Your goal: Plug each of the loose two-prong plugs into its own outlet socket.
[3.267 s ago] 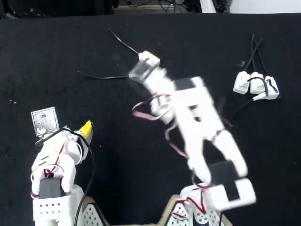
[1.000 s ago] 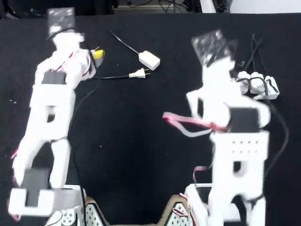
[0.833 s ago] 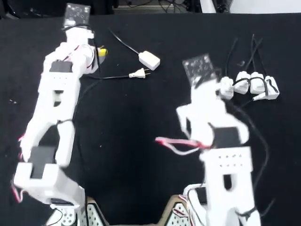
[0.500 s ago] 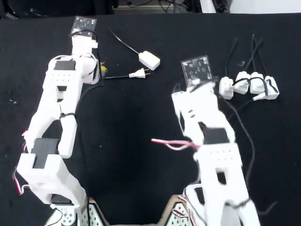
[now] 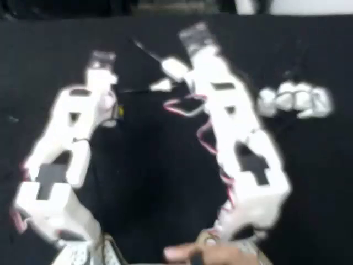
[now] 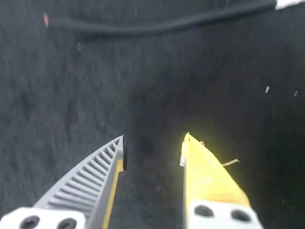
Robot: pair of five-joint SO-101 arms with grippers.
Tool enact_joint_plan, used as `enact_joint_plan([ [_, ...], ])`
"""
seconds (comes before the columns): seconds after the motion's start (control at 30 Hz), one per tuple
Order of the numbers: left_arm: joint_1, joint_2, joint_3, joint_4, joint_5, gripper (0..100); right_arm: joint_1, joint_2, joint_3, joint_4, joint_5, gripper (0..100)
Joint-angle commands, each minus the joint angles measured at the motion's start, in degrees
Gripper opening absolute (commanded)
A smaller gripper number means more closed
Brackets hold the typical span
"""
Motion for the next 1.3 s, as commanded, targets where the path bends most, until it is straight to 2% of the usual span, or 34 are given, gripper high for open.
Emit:
enact_joint_plan([
  [0.0, 0.31, -11.6, 5.23, -0.18, 0.62, 19, 0.18, 6.11, -12.26, -1.23, 5.71, 19.4],
  [0.1, 0.13, -18.9, 10.33, -0.18, 2.9, 20, 0.09, 11.12, -17.98, -1.76, 7.3, 19.1],
  [0.17, 0.31, -23.56, 13.58, -0.18, 3.69, 20, 0.35, 14.46, -23.16, -1.76, 5.19, 19.1],
  [0.37, 0.75, -36.57, 23.6, -0.18, 6.33, 20, 1.05, 27.12, -39.96, -1.76, -13.19, 19.1],
  [0.47, 0.92, -42.81, 27.56, -0.18, 6.59, 20, 1.05, 34.86, -48.48, -1.14, -17.85, 19.0],
  [0.57, 0.75, -48.97, 30.64, 0.26, 6.68, 20, 0.79, 39.87, -56.31, 5.45, -18.29, 15.5],
  [0.67, 0.48, -54.86, 33.89, 0.26, 6.95, 20, -0.53, 42.07, -64.31, 15.74, -18.64, 0.3],
  [0.73, 0.48, -58.46, 36.0, 0.26, 6.95, 20, -0.44, 43.56, -69.32, 20.04, -22.33, 5.1],
  [0.87, 0.57, -63.38, 38.37, 0.26, 6.95, 20, -0.53, 46.37, -76.88, 26.73, -26.81, 1.5],
  [1.0, 0.4, -65.41, 39.25, 0.35, 6.95, 20, -0.62, 48.22, -82.59, 37.89, -24.88, 1.1],
  [1.17, 0.48, -65.41, 39.78, 0.35, 8.62, 20, -1.14, 49.36, -86.64, 51.87, -10.29, 1.1],
  [1.27, 0.66, -65.41, 39.78, 0.35, 9.41, 20, -0.88, 50.42, -87.78, 52.66, -2.64, 1.1],
])
